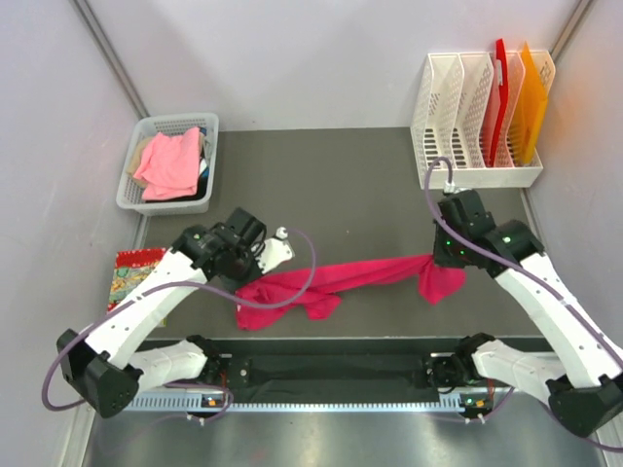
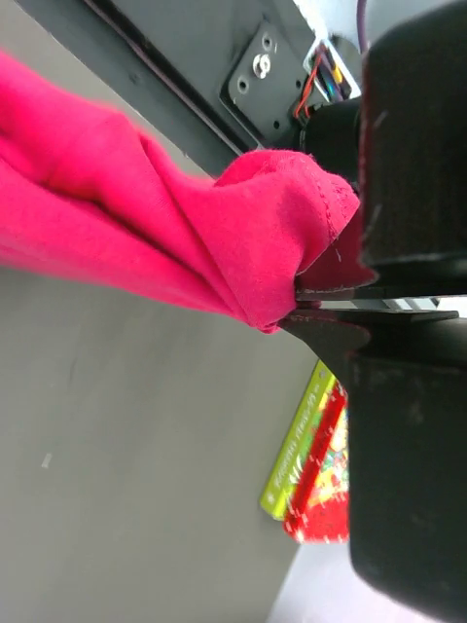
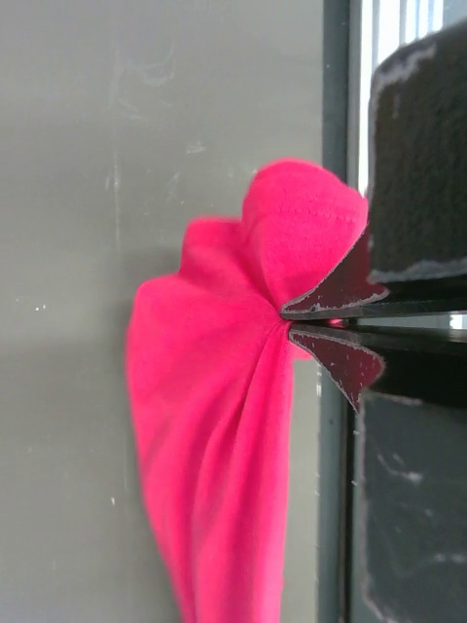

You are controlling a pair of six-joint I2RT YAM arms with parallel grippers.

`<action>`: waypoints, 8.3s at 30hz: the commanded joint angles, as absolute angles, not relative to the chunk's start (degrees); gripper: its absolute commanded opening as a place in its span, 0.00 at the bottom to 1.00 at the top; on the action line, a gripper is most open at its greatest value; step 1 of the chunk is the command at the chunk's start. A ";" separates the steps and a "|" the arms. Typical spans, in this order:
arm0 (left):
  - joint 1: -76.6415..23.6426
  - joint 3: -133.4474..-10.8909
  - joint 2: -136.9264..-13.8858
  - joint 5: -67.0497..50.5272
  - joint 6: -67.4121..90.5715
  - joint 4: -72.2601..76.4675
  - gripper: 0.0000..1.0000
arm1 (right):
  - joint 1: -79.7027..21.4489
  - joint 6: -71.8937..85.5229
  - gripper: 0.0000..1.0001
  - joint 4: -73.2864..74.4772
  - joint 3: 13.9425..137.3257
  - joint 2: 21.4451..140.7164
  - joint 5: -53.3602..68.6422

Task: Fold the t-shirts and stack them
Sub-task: Flatten out the tshirt

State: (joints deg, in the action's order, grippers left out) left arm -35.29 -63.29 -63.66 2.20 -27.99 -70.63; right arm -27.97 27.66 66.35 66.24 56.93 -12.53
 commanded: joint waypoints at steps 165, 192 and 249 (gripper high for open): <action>-18.13 -62.65 -68.70 0.26 -52.29 -40.80 0.00 | -20.32 17.49 0.00 47.82 67.76 69.32 -13.36; -11.51 -87.10 -107.30 10.54 -51.15 -33.93 0.00 | -12.75 13.53 0.03 40.43 85.68 102.91 -12.57; -22.50 -66.80 -95.80 7.82 -30.24 -43.68 0.98 | -14.24 13.71 0.28 36.47 74.35 105.20 -8.97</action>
